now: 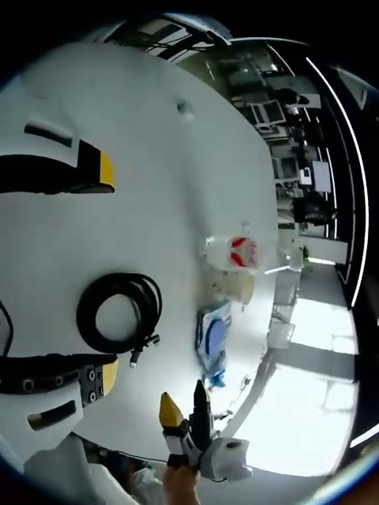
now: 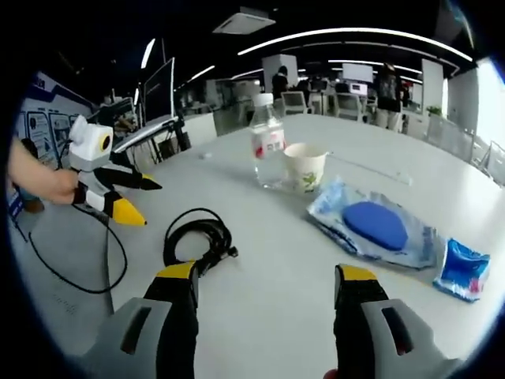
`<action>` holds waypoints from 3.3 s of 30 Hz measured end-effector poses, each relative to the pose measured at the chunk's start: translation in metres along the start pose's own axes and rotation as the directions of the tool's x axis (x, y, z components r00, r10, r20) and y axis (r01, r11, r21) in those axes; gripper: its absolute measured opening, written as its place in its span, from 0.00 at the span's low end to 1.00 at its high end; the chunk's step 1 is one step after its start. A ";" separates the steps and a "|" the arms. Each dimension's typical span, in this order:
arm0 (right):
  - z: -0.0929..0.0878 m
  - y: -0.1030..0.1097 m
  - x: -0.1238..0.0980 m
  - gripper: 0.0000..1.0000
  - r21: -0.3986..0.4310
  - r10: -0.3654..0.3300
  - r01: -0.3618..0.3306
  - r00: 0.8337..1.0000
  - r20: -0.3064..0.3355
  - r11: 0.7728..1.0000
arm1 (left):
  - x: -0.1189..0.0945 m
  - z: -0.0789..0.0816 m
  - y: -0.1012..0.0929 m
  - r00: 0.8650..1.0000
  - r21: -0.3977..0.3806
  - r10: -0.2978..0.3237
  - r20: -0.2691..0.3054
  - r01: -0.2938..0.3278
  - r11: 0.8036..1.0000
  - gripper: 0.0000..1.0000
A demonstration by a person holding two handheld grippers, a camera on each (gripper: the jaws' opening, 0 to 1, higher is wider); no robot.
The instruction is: Arrange the tabletop items into an orderly group along one side of the table until the central work area is clear of visible clutter.
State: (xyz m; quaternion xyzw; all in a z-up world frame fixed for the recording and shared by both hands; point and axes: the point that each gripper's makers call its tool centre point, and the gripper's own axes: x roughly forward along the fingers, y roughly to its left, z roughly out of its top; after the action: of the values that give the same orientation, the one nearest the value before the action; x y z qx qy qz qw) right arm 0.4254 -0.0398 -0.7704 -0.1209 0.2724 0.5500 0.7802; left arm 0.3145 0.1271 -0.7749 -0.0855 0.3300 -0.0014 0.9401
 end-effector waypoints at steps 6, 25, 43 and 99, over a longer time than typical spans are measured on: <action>0.003 0.014 0.009 0.65 -0.009 0.023 -0.023 1.000 -0.001 1.000 | 0.002 0.000 -0.001 1.000 0.005 -0.010 0.000 0.010 1.000 0.78; 0.006 0.053 0.043 0.58 -0.014 0.091 -0.091 0.996 -0.016 0.996 | 0.014 -0.003 -0.004 0.999 -0.013 -0.034 0.004 0.034 0.999 0.75; -0.011 0.068 0.061 0.42 -0.046 0.110 -0.115 0.989 -0.096 0.992 | 0.032 -0.008 -0.017 0.998 0.057 -0.047 -0.029 0.048 0.997 0.63; -0.005 0.060 0.047 0.06 0.161 0.102 -0.088 0.991 -0.083 0.983 | 0.036 -0.002 -0.026 0.992 -0.073 -0.064 -0.112 0.056 0.996 0.00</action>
State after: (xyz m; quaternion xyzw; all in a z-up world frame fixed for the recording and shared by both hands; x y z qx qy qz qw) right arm 0.3800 0.0169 -0.7936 -0.0707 0.3556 0.5573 0.7470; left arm 0.3425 0.0995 -0.7943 -0.1279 0.3801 -0.0231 0.9157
